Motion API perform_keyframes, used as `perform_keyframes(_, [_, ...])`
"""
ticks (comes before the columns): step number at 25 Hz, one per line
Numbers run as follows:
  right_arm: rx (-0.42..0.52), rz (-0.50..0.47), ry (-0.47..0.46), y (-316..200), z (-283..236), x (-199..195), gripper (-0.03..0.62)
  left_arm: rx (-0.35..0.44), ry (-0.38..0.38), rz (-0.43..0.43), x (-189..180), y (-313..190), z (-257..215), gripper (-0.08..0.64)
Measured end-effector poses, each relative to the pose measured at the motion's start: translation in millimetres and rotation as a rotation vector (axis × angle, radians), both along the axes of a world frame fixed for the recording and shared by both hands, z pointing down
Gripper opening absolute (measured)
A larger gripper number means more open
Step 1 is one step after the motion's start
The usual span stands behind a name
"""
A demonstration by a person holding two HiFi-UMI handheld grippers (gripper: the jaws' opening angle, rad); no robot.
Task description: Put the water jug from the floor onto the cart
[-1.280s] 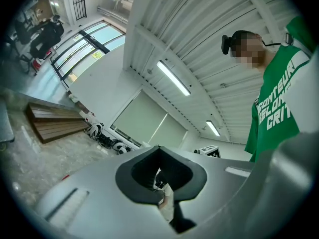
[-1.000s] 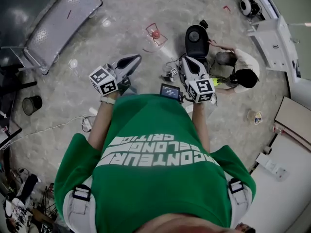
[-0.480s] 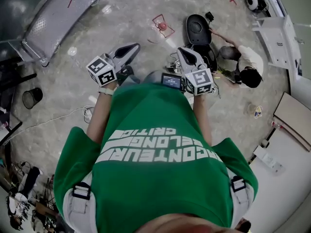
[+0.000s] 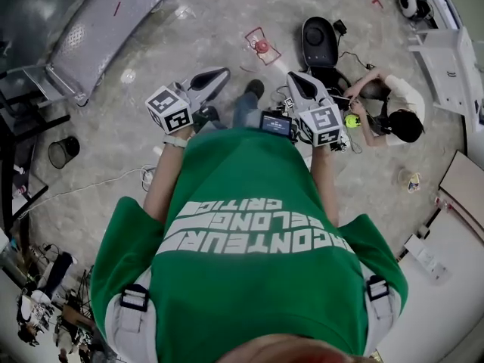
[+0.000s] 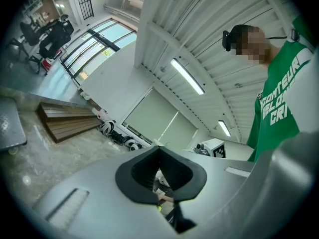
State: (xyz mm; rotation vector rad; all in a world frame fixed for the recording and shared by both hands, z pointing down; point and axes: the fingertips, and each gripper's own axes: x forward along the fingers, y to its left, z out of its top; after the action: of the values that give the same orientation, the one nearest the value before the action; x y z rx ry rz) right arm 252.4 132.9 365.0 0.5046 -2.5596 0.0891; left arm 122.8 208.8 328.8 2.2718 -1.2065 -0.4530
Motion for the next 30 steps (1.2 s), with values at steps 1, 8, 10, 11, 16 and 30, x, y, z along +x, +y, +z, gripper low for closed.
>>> perform_keyframes(1, [-0.007,0.001,-0.009,-10,0,0,-0.008,-0.006,-0.005,-0.005,2,-7,0,0.012])
perform_keyframes(8, [-0.019,0.007,-0.036,-86,0,13,-0.008,-0.041,-0.036,-0.008,22,-68,-1,0.014])
perform_keyframes(10, [-0.02,0.01,-0.038,-106,1,20,-0.008,-0.048,-0.049,-0.003,29,-89,-2,0.012])
perform_keyframes(11, [-0.022,0.014,-0.039,-116,1,24,-0.008,-0.051,-0.054,0.0,33,-99,-2,0.012])
perform_keyframes(16, [-0.057,0.042,-0.051,-150,12,44,-0.008,-0.078,-0.096,0.024,51,-137,0,0.012])
perform_keyframes(30, [-0.124,0.001,-0.043,-204,38,75,-0.008,-0.16,-0.153,-0.033,75,-185,14,0.012])
